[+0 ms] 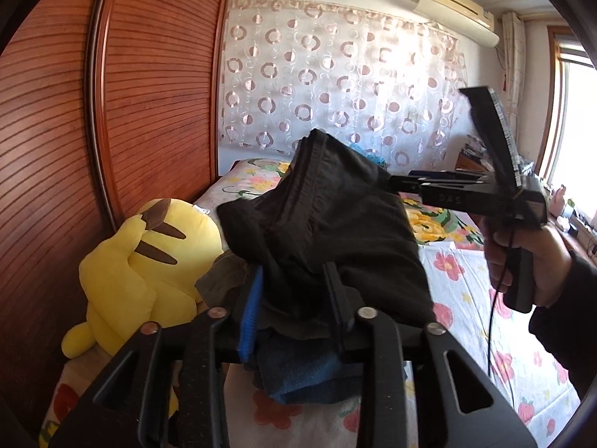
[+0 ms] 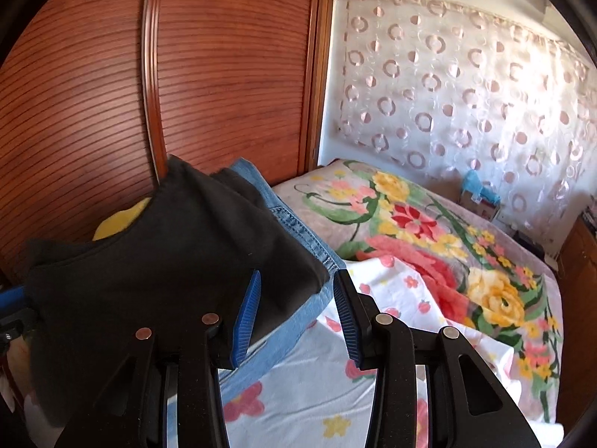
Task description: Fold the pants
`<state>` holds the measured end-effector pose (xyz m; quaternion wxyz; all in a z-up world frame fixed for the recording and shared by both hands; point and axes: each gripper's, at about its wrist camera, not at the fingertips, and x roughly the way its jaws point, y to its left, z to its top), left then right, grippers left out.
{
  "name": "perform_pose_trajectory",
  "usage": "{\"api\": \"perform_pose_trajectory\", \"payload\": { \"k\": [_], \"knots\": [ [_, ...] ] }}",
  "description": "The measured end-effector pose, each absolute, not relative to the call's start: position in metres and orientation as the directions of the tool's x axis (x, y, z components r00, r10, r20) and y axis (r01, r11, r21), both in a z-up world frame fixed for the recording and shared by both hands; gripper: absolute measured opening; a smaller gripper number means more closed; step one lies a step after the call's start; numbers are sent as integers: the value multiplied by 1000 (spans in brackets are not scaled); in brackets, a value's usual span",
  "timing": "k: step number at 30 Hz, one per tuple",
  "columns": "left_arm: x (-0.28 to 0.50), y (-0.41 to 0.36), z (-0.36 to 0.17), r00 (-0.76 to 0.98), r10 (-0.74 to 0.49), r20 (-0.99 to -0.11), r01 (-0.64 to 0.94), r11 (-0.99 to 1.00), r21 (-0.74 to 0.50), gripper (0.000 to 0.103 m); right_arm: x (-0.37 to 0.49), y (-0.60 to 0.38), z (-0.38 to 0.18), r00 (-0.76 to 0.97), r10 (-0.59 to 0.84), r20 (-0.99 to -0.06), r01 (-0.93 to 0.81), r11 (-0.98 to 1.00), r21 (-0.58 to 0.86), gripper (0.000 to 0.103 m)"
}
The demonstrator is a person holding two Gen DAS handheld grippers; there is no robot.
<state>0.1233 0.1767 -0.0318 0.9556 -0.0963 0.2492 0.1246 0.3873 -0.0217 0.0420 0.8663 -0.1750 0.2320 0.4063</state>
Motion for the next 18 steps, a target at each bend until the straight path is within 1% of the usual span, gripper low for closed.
{"api": "perform_pose_trajectory", "payload": {
  "k": [2,4,5,11,12,13,14,16,18],
  "knots": [
    [121,173,-30,850,179,-496,-269,956,-117,47,372,-25,45,562,633,-532,-786,609,-107,42],
    [118,168,-27,854,165,-494,-250,962,-111,49,354,-38,46,570,638,-518,-782,615,-103,42],
    [117,165,-26,854,158,-496,-239,965,-106,51,345,-44,44,572,640,-513,-780,618,-98,42],
    [108,145,-18,868,117,-483,-181,979,-89,53,308,-81,44,592,646,-483,-759,648,-64,42],
    [108,142,-17,868,109,-485,-173,981,-88,56,302,-88,43,597,645,-477,-754,654,-59,42],
    [107,139,-16,870,106,-481,-169,982,-88,72,297,-93,43,602,642,-476,-749,660,-57,42],
    [104,136,-14,879,91,-468,-154,983,-97,82,291,-98,42,606,637,-476,-744,666,-54,42],
    [102,129,-11,884,74,-461,-133,986,-97,82,283,-109,42,614,628,-478,-731,681,-46,42],
    [103,120,-10,876,78,-477,-128,989,-73,82,274,-120,42,624,620,-475,-719,694,-40,42]
  ]
}}
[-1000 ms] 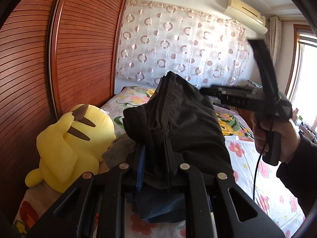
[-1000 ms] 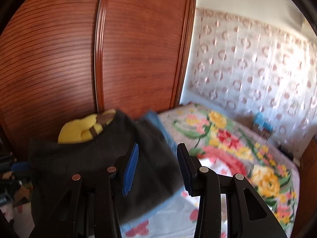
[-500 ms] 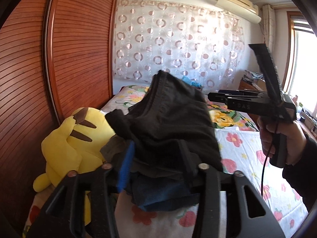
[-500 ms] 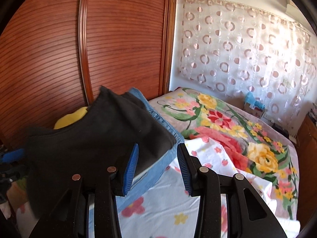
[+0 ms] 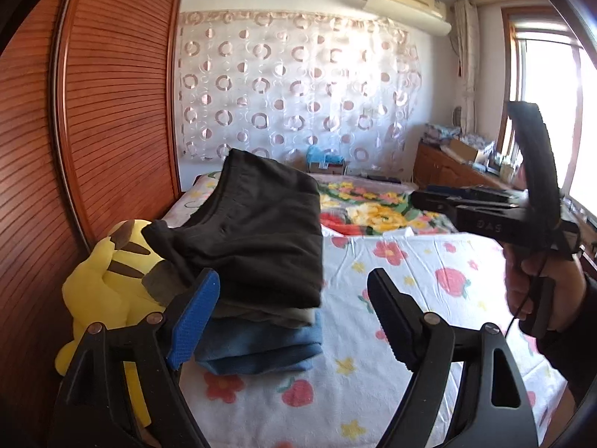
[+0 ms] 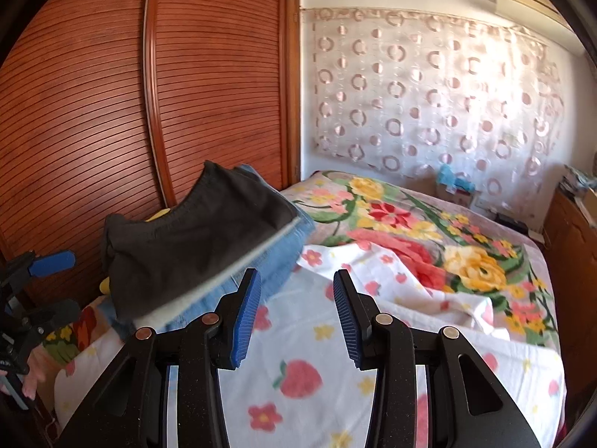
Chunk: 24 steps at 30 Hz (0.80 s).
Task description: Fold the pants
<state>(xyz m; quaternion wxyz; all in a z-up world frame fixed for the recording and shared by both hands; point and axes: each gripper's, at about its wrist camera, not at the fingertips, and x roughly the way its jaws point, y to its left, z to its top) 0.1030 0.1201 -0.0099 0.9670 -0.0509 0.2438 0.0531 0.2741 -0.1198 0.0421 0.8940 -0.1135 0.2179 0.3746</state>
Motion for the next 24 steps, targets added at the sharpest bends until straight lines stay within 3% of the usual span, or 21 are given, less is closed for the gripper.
{"api": "perform_pose_trajectory", "payload": {
  "k": [15,18,24],
  "knots": [
    [97,64,-4,882,4,-471,-28,999,-43,82,193,-188,43,711,540,-450,-599,801,13,42],
    [97,53,-5,880,-17,-475,-7,999,-49,82,176,-195,47,736,508,-447,-563,826,11,57],
    [92,27,0,881,-21,-472,11,1000,-24,82,130,-205,52,793,439,-422,-482,876,6,70]
  ]
}}
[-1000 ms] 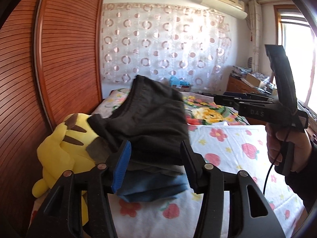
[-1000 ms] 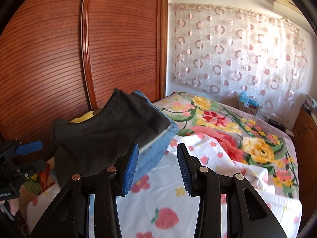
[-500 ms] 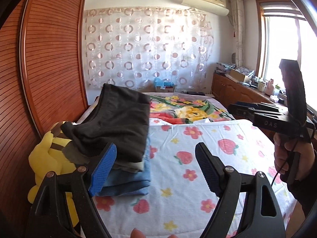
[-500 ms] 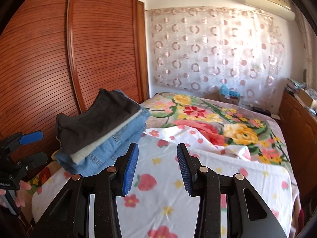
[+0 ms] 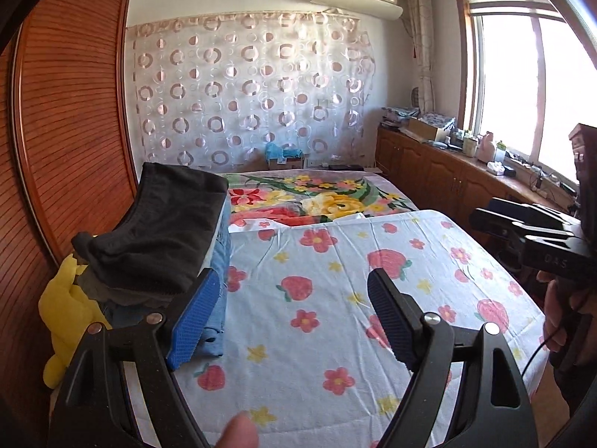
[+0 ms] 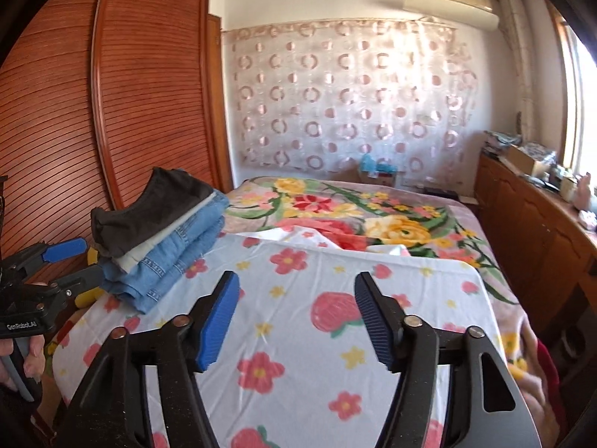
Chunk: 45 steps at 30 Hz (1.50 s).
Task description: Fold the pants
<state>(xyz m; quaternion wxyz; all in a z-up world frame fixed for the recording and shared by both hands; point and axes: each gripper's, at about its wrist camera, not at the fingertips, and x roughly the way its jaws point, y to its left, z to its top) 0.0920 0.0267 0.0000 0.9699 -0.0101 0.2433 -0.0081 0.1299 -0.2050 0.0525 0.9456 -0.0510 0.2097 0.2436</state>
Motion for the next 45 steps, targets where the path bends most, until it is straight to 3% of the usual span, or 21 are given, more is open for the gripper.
{"api": "perform_pose_trajectory", "payload": {
  "k": [14,45],
  "knots": [
    [77,-1,16,898,-60,-435,46,998,-41,82,58,-195,50,859,362,-362,-380,925,21,71],
    [64,-5,27,913,-44,-405,34,999,-32,82,41,-205,36,885,326,-332,-338,941,23,71]
  ]
}}
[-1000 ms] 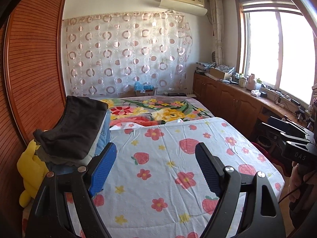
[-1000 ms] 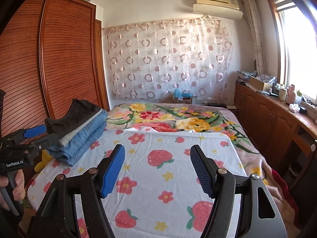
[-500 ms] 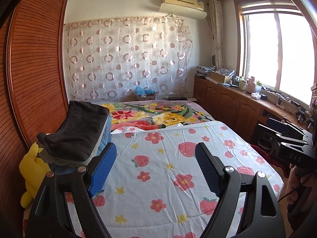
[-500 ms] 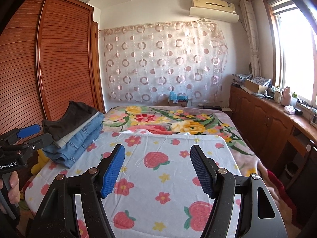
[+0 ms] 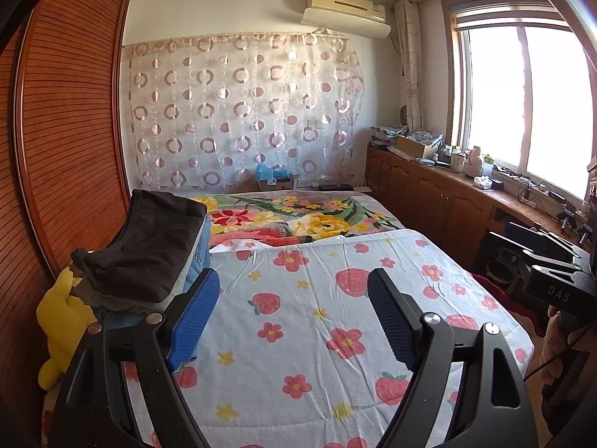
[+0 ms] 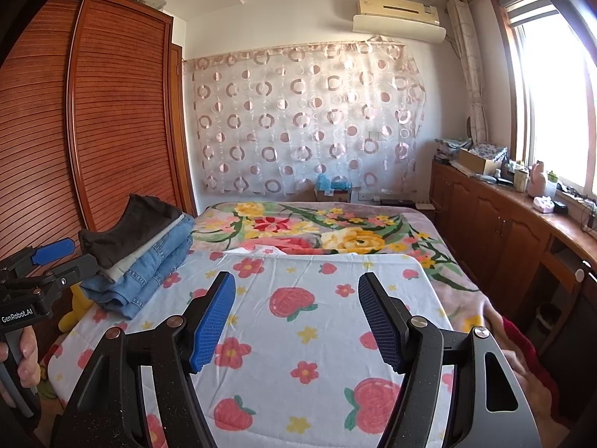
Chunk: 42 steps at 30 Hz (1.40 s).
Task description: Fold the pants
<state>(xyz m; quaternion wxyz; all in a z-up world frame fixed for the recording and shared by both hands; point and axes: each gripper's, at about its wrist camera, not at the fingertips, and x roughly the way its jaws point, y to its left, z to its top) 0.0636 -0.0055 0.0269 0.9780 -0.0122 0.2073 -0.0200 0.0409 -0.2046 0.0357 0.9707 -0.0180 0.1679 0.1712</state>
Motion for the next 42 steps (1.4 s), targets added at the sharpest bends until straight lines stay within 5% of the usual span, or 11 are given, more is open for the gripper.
{"api": "perform_pose_trajectory", "payload": {
  "k": [42],
  "knots": [
    [60,-7,28,919,-39,-393,30,999,-28,82,37,-205,32,891,322,-320,-334,942,16,71]
  ]
}}
